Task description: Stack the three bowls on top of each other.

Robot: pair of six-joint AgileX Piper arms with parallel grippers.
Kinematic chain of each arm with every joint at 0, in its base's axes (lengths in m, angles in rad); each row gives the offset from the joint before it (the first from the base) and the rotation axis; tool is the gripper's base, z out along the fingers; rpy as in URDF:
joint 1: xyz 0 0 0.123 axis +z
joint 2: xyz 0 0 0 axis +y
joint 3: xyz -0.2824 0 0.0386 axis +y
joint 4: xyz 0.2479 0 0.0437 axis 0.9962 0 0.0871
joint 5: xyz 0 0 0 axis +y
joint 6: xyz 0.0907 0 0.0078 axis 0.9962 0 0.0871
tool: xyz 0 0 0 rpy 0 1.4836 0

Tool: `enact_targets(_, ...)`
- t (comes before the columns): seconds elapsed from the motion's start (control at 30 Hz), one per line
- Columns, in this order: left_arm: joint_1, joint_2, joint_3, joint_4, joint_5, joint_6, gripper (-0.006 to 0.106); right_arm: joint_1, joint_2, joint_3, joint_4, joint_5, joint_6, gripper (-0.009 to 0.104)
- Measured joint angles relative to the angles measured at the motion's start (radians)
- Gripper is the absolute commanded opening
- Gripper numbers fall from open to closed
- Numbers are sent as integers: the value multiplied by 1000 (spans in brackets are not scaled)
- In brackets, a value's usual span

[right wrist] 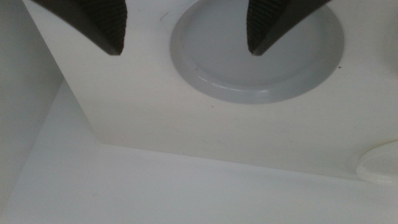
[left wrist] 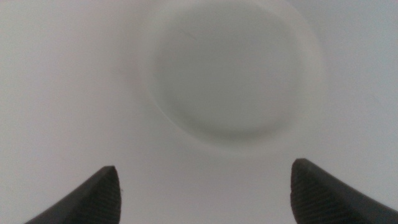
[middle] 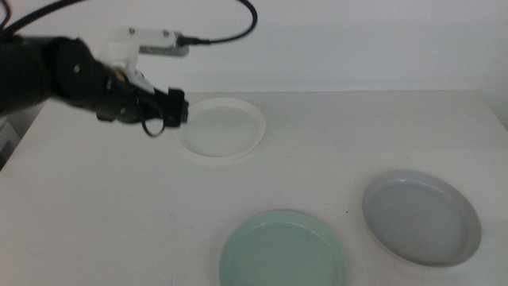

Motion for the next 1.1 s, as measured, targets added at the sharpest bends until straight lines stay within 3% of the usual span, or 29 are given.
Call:
enact_targets(0.23,20,228,-248,146,13,-132,105,0,0,0,0,0,0,50)
enact_targets(0.47,20,489,-471,156,51,-157,105,0,0,0,0,0,0,50)
enact_targets(0.7,31,627,-551,156,67,-160,102,0,0,0,0,0,0,50)
enact_targets(0.83,48,652,-557,156,76,-162,75,0,0,0,0,0,0,50)
enact_targets(1.07,51,665,-560,146,62,-166,0,0,0,0,0,0,0,50)
enact_targets(1.1,51,666,-562,152,61,-167,0,0,0,0,0,0,0,50)
